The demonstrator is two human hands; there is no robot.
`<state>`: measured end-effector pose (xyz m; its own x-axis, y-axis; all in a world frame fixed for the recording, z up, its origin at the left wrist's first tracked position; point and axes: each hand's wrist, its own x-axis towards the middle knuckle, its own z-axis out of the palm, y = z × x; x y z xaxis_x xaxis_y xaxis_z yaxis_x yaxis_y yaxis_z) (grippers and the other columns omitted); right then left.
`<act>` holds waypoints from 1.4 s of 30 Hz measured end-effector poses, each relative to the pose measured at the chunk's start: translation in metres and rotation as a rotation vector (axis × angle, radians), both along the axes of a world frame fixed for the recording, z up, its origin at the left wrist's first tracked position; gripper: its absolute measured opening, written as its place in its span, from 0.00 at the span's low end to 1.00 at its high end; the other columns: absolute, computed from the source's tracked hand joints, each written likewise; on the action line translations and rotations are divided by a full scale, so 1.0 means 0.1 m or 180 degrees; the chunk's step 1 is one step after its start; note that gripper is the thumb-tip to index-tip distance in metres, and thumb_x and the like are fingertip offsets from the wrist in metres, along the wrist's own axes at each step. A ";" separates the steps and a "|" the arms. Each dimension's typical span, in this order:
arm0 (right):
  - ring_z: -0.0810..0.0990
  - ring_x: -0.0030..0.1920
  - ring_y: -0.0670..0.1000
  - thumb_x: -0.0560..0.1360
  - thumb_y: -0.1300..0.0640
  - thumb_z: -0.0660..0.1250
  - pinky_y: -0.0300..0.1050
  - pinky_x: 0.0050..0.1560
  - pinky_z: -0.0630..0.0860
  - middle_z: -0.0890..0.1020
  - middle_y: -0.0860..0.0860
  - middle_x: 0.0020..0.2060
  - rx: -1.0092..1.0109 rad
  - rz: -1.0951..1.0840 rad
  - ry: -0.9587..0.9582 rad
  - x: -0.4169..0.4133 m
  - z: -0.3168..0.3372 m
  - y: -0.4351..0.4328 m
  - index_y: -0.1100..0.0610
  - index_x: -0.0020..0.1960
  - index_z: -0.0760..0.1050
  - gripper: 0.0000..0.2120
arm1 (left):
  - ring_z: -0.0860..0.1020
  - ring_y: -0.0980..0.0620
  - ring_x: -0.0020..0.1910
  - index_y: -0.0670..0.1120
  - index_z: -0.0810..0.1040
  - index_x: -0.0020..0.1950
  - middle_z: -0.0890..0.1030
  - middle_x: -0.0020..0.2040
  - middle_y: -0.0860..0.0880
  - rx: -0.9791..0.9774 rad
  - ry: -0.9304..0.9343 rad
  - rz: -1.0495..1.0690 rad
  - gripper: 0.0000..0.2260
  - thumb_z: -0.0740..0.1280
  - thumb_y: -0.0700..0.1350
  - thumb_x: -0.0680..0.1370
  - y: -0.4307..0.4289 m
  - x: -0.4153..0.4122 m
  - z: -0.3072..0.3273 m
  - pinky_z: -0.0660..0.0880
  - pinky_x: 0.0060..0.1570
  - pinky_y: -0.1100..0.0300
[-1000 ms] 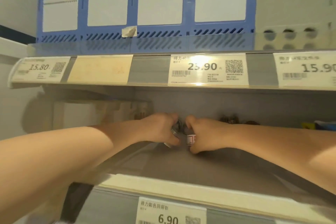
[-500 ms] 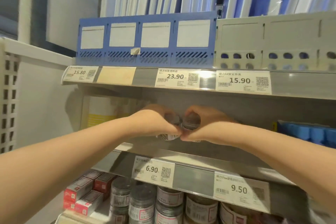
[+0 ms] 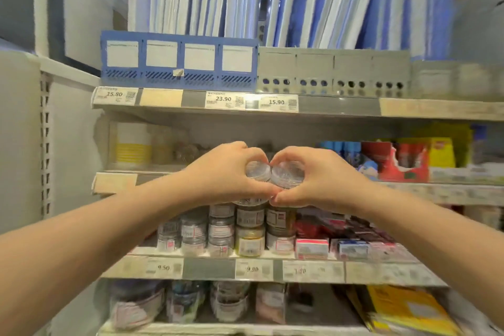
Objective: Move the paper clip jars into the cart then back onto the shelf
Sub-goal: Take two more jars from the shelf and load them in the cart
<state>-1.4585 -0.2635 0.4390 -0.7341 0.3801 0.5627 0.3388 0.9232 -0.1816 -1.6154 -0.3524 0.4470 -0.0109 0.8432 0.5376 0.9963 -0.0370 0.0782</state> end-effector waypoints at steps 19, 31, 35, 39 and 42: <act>0.76 0.50 0.41 0.64 0.42 0.75 0.40 0.49 0.76 0.76 0.39 0.52 -0.0884 -0.2407 0.0028 3.78 -1.05 -2.45 0.42 0.62 0.67 0.30 | 0.70 0.55 0.53 0.60 0.65 0.66 0.67 0.50 0.57 -0.0729 0.0355 -0.2501 0.28 0.61 0.69 0.69 -0.94 3.62 -1.01 0.68 0.49 0.58; 0.75 0.59 0.50 0.66 0.44 0.73 0.42 0.53 0.71 0.76 0.47 0.58 -0.1322 -0.4202 -0.0236 6.38 -2.18 -3.52 0.47 0.66 0.69 0.30 | 0.71 0.49 0.59 0.52 0.64 0.68 0.67 0.63 0.51 -0.1399 0.0396 -0.3622 0.28 0.66 0.61 0.72 -1.41 6.75 -2.28 0.72 0.49 0.57; 0.74 0.57 0.50 0.68 0.44 0.72 0.41 0.52 0.67 0.75 0.46 0.58 -0.1794 -0.4488 -0.0343 6.79 -2.78 -3.68 0.48 0.64 0.69 0.27 | 0.75 0.48 0.52 0.51 0.68 0.63 0.69 0.55 0.51 -0.1883 0.0403 -0.3995 0.27 0.66 0.66 0.70 -1.49 7.29 -2.95 0.74 0.48 0.51; 0.74 0.58 0.52 0.67 0.42 0.71 0.46 0.58 0.70 0.74 0.48 0.59 -0.2234 -0.4697 -0.0245 7.02 -3.48 -3.71 0.49 0.64 0.69 0.29 | 0.74 0.49 0.48 0.51 0.67 0.62 0.65 0.51 0.52 -0.2107 0.0768 -0.4233 0.28 0.65 0.66 0.70 -1.45 7.62 -3.60 0.72 0.42 0.56; 0.74 0.58 0.53 0.67 0.44 0.72 0.48 0.57 0.72 0.73 0.49 0.59 -0.2624 -0.4930 -0.0116 7.06 -3.98 -3.71 0.49 0.65 0.68 0.30 | 0.74 0.49 0.46 0.50 0.66 0.62 0.66 0.54 0.50 -0.2361 0.0856 -0.4437 0.27 0.64 0.66 0.71 -1.39 7.78 -4.09 0.72 0.41 0.57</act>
<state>-0.7522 -0.6350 0.0408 0.5414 0.8312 -0.1268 0.7528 -0.5463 -0.3672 -0.8373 -0.4915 0.0376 0.9773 0.1766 -0.1168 0.2058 -0.9219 0.3282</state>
